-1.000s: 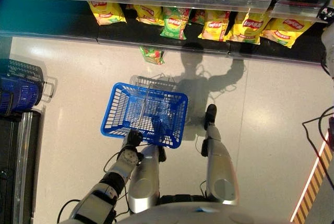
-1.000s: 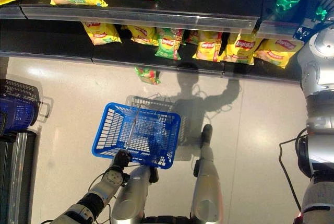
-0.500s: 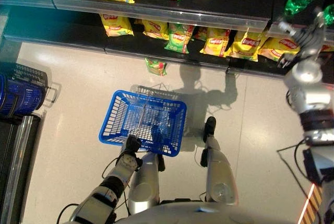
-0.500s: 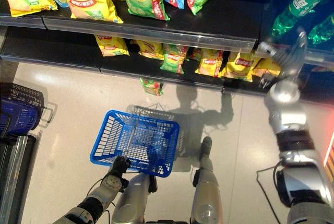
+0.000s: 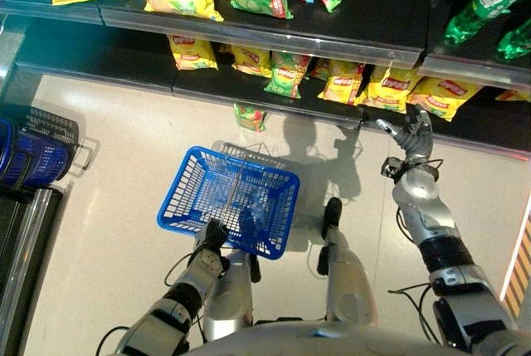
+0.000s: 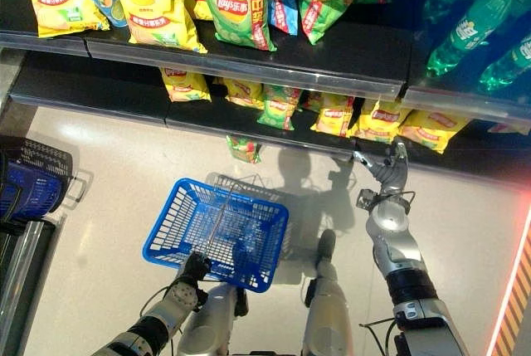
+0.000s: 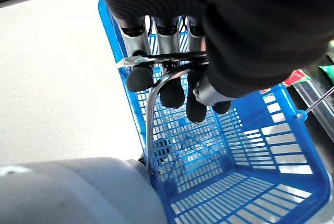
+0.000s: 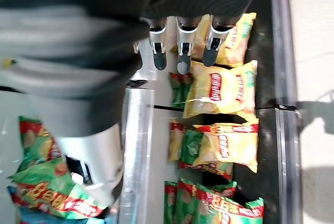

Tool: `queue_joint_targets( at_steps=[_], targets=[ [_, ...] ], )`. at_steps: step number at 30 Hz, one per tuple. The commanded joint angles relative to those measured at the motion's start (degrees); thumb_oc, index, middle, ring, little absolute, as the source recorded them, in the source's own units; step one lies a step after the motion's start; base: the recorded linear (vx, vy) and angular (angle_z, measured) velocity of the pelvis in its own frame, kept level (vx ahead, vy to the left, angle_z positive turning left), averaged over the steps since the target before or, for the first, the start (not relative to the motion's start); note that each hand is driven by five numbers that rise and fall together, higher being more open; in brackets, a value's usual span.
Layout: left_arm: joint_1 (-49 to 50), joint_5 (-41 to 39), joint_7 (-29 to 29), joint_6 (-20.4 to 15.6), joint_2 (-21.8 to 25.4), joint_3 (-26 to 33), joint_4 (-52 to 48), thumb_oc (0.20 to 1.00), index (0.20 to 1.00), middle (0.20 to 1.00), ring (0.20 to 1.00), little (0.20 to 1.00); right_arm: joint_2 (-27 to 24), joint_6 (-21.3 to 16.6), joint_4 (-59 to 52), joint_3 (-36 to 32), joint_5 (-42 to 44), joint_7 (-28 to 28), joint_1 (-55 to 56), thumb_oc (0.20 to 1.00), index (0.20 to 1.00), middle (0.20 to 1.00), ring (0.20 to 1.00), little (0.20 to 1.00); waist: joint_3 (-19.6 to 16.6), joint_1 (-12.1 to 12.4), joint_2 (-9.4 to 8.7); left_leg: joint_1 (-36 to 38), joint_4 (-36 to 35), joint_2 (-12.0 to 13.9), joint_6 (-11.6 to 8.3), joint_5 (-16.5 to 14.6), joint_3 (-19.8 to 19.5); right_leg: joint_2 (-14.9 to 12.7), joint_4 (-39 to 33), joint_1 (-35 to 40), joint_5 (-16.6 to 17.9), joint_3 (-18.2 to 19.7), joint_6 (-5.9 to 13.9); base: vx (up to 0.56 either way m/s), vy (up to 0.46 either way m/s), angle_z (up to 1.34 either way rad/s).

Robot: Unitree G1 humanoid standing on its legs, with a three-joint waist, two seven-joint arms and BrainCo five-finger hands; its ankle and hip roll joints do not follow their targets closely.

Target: Pick up the snacks into the basket

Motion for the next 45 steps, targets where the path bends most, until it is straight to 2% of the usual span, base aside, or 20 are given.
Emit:
queue_joint_targets(
  at_steps=[1,7,10,14,18,28,35,39,42,43,44,45],
  targets=[
    [4.48,2.25,0.62,1.02,1.86,-1.52,1.57,0.2,0.2,0.2,0.2,0.2,-3.82,-2.53,-2.87,-2.8,-0.86,-0.81,-2.99,1.0,1.0,1.0,1.0,1.0,-1.41,0.67,0.64,-4.04,0.21,-1.29,1.0,1.57,-3.26,0.22,7.22,2.48,-9.03,-0.72,2.47,0.0,0.0,0.0],
    [4.96,1.32,0.79,0.79,2.23,-1.13,1.66,0.2,0.2,0.2,0.2,0.2,-6.95,-3.43,0.9,-5.54,0.5,-3.07,-6.69,1.0,1.0,1.0,1.0,1.0,-1.37,1.02,0.63,-4.17,0.29,-1.42,1.02,1.44,-3.16,0.07,7.1,2.39,-8.86,-0.61,2.58,0.0,0.0,0.0],
    [4.88,1.26,0.8,0.66,2.54,-1.57,1.37,0.2,0.2,0.2,0.2,0.2,-9.94,-4.09,2.99,-6.96,1.9,-4.13,-9.67,1.0,1.0,1.0,1.0,1.0,-1.42,1.11,0.57,-4.16,0.33,-1.44,1.01,1.32,-3.07,0.08,7.15,2.37,-8.94,-0.57,2.61,0.0,0.0,0.0],
    [4.86,0.11,0.79,0.68,3.1,-1.94,1.98,0.2,0.2,0.2,0.2,0.2,-15.03,-5.53,5.76,-8.28,8.04,-4.55,-15.01,1.0,1.0,1.0,1.0,1.0,-1.51,1.35,0.3,-4.43,0.35,-1.46,1.01,1.5,-2.74,0.06,7.07,1.99,-8.53,-0.14,2.61,0.0,0.0,0.0],
    [4.78,-0.71,0.81,0.79,3.23,-2.0,2.75,0.2,0.2,0.2,0.2,0.2,-18.62,-4.96,6.4,-7.33,8.91,-4.6,-18.17,1.0,1.0,1.0,1.0,1.0,-1.41,1.44,0.15,-4.58,0.37,-1.37,0.92,1.54,-2.37,0.14,7.01,1.63,-8.38,0.13,2.65,-0.01,-0.002,-0.01],
    [4.84,-1.41,1.12,0.83,2.98,-1.7,2.26,0.2,0.2,0.2,0.2,0.2,-19.26,-3.28,4.87,-6.32,5.6,-4.73,-17.56,1.0,1.0,1.0,1.0,1.0,-0.56,1.2,0.18,-5.26,0.88,-1.19,0.91,1.62,-2.32,0.26,7.24,1.03,-8.42,0.18,2.61,0.0,0.0,0.0],
    [4.72,-1.8,1.14,0.62,3.3,-2.1,1.86,0.2,0.2,0.2,0.2,0.2,-21.05,-2.27,8.39,-3.34,5.52,-4.42,-22.21,1.0,1.0,1.0,1.0,1.0,0.16,1.73,0.44,-5.51,1.92,-1.18,0.87,0.84,-2.25,0.05,8.52,0.88,-9.17,0.12,2.5,0.0,0.0,0.0],
    [4.53,-2.24,1.49,0.75,3.0,-1.85,1.73,0.2,0.2,0.2,0.2,0.2,-19.46,-2.51,7.27,-3.47,5.16,-5.0,-21.74,1.0,1.0,1.0,1.0,1.0,0.23,1.78,0.37,-5.58,1.68,-1.17,0.97,1.24,-2.44,-0.08,8.5,0.78,-8.89,0.01,2.42,0.0,0.0,0.0],
    [4.43,-2.69,1.99,1.01,1.87,-0.69,1.78,0.2,0.2,0.2,0.2,0.2,-12.28,-3.59,2.34,-5.05,3.37,-4.8,-14.15,1.0,1.0,1.0,1.0,1.0,-0.34,1.65,0.14,-4.74,1.28,-1.09,1.05,0.98,-2.81,-0.07,8.69,1.55,-9.36,-0.22,2.46,0.01,-0.004,0.01],
    [4.41,-2.7,1.99,1.01,1.9,-0.7,1.77,0.2,0.2,0.2,0.2,0.2,-12.26,-3.56,2.27,-5.1,3.35,-4.82,-14.12,1.0,1.0,1.0,1.0,1.0,-0.4,1.65,0.12,-4.94,1.2,-1.12,1.11,1.32,-2.81,-0.08,8.53,1.4,-9.02,-0.24,2.42,0.0,0.0,0.0],
    [4.39,-3.11,2.09,1.18,1.31,0.51,2.15,0.2,0.2,0.2,0.2,0.2,-8.07,-3.87,0.42,-5.73,2.76,-3.98,-8.78,1.0,1.0,1.0,1.0,1.0,-0.88,1.45,0.13,-4.38,1.12,-1.08,1.23,1.15,-3.06,-0.14,8.6,1.93,-9.16,-0.38,2.37,0.0,0.0,0.0],
    [4.48,-3.34,2.04,1.38,1.15,1.17,2.27,0.2,0.2,0.2,0.2,0.2,-6.38,-3.73,-0.52,-5.7,2.29,-3.52,-5.99,1.0,1.0,1.0,1.0,1.0,-1.25,1.36,0.04,-4.03,0.98,-1.08,1.28,1.09,-3.18,-0.18,8.61,2.21,-9.21,-0.42,2.4,0.05,-0.006,0.05]
  ],
)
